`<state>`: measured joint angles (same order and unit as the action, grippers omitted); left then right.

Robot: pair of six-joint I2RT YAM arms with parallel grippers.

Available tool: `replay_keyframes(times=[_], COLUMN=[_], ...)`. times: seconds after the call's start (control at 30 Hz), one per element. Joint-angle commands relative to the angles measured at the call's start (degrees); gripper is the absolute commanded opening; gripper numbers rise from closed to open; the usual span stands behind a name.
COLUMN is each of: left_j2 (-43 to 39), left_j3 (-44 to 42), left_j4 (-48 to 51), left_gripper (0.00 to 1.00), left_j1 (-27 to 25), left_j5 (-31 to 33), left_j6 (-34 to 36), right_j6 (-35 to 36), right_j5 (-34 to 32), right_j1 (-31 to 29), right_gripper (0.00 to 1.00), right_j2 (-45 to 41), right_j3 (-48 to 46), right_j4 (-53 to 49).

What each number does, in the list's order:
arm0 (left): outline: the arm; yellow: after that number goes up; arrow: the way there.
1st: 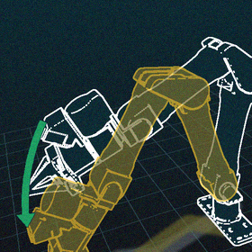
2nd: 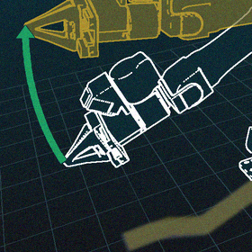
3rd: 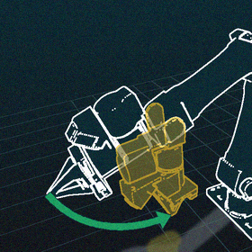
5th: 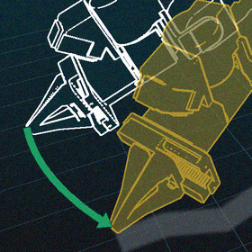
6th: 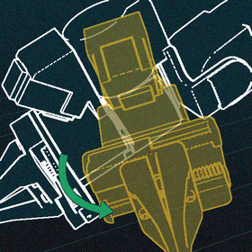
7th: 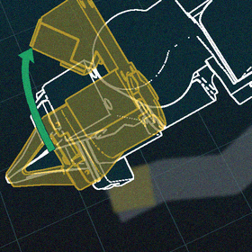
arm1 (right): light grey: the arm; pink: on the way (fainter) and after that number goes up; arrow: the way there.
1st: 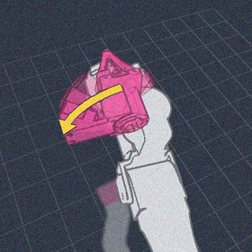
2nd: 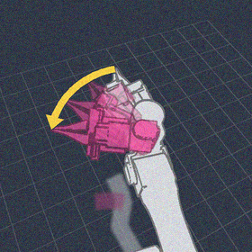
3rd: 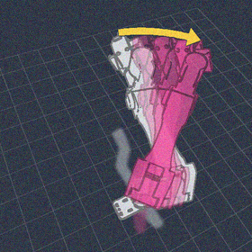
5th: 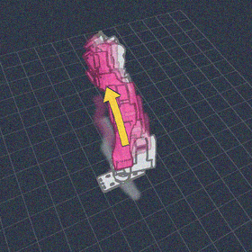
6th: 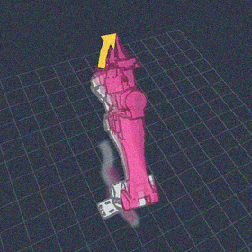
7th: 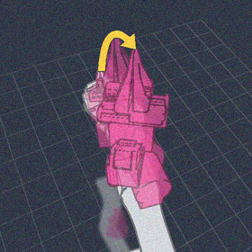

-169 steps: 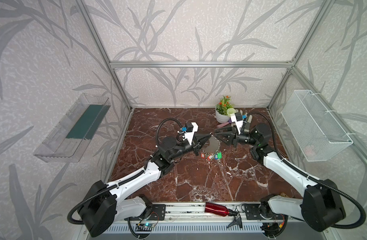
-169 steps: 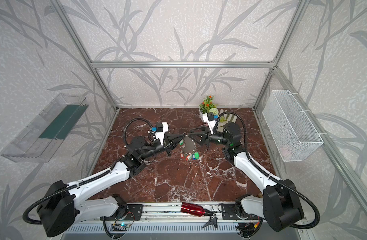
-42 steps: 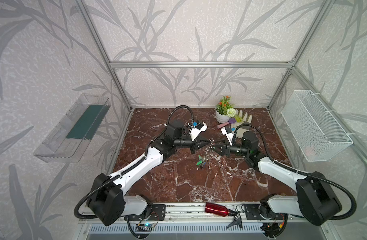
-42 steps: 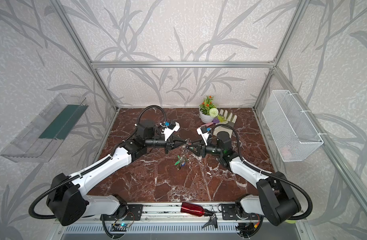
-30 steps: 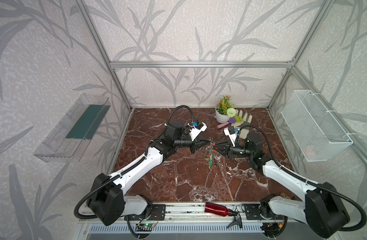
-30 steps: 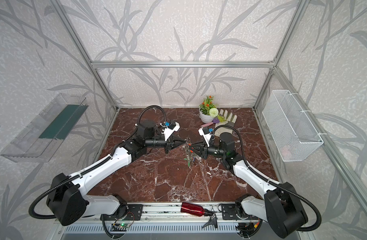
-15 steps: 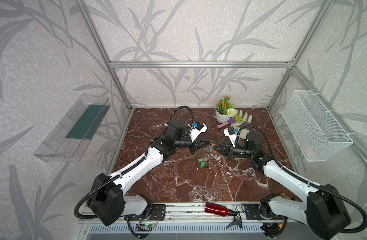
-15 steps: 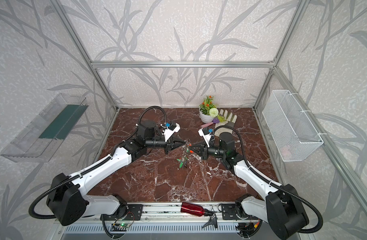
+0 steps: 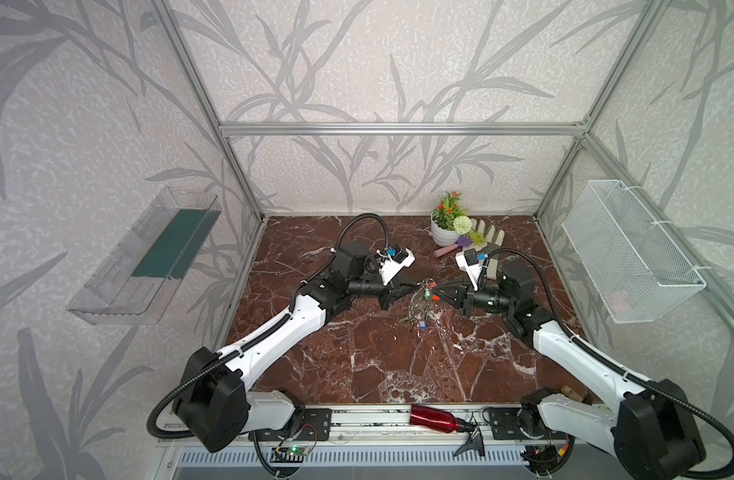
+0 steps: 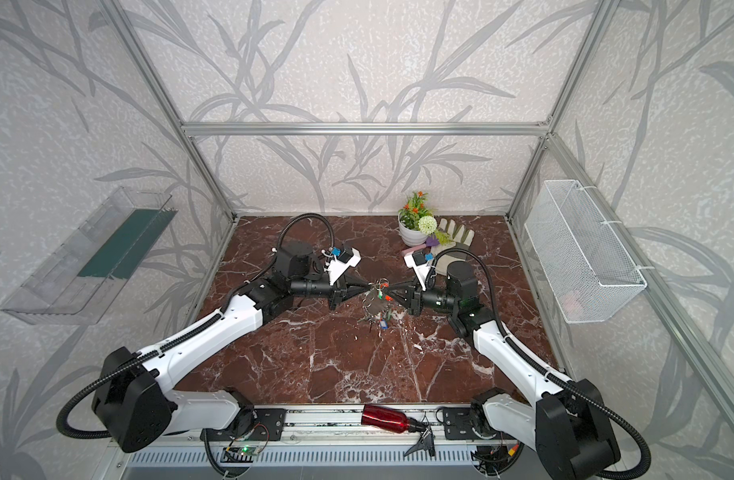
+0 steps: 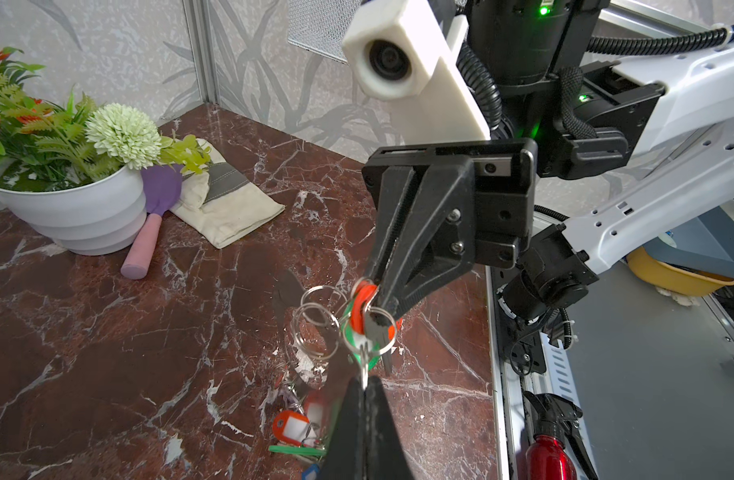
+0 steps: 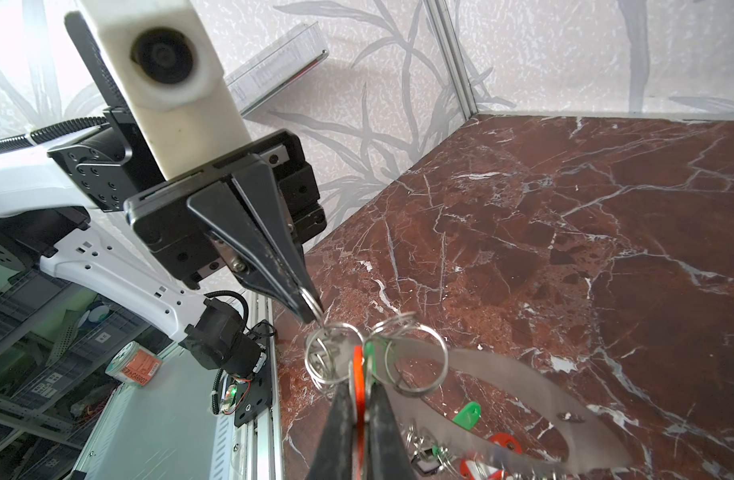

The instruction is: Put the keys on the keyring

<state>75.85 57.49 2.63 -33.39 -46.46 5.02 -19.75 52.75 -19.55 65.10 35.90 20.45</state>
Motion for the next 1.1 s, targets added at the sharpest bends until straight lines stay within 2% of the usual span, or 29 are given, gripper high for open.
replay_keyframes(times=[0.0, 0.23, 0.57, 0.7, 0.9, 1.07], left_j2=[-1.60, -1.36, -1.58, -1.42, -0.96, -0.32], left_j3=[0.17, 0.27, 0.22, 0.13, -0.23, -0.02], left_j4=[1.15, 1.93, 1.31, 0.04, -3.31, -4.35], left_gripper=[0.00, 0.00, 0.00, 0.00, 0.00, 0.00], left_j1=[0.49, 0.54, 0.53, 0.56, 0.52, 0.57], left_j5=[0.12, 0.59, 0.65, 0.25, 0.22, 1.59], left_j6=[1.92, 2.53, 2.04, 0.94, -1.90, -3.17], right_j6=[-1.64, -5.72, -6.27, -6.28, -6.18, -5.14], right_j5=[-0.37, 0.62, -0.14, -0.92, -2.92, -6.44], right_j1=[2.50, 5.27, 5.75, 5.84, 6.27, 7.41], right_gripper=[0.00, 0.00, 0.01, 0.10, 0.40, 0.54], right_j2=[-2.12, -2.53, -1.98, -1.78, -2.66, -4.47], right_j3=[1.64, 0.47, -0.65, -0.91, -1.43, -1.61], right_j4=[2.55, 7.25, 8.02, 8.00, 7.51, 4.24])
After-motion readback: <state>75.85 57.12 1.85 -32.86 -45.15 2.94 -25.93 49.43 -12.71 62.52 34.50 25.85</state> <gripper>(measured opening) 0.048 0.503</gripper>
